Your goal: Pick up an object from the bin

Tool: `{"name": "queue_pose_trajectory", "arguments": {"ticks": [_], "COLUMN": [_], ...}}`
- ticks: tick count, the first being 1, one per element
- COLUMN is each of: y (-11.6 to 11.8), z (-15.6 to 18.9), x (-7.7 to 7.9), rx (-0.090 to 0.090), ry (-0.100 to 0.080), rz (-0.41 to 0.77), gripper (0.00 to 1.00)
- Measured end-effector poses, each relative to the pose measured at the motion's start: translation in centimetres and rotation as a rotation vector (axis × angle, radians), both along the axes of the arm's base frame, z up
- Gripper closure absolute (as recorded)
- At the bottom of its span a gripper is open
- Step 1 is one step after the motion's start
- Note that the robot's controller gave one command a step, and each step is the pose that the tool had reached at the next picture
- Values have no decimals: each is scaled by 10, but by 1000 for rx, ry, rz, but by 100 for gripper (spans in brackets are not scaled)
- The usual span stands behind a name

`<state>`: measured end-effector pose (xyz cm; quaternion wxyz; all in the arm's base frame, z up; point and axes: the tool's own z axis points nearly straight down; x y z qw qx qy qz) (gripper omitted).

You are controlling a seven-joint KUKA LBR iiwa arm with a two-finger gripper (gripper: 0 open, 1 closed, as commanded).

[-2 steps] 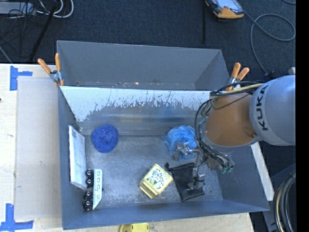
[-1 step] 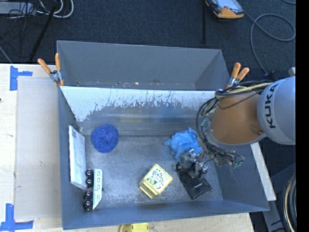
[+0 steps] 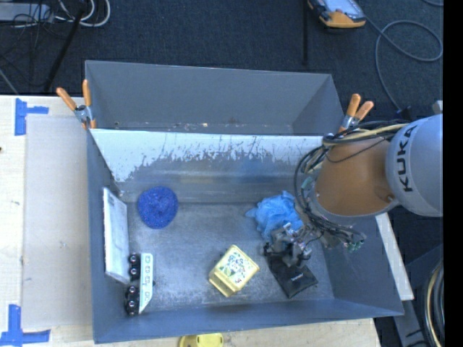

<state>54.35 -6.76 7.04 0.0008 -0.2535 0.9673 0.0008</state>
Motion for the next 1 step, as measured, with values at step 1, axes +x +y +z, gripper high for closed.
{"name": "queue_pose_trajectory", "arguments": {"ticks": [1], "y": [0], "z": [4], "x": [-2], "rx": [1], "ry": [5], "rz": [0], "gripper": [100]}}
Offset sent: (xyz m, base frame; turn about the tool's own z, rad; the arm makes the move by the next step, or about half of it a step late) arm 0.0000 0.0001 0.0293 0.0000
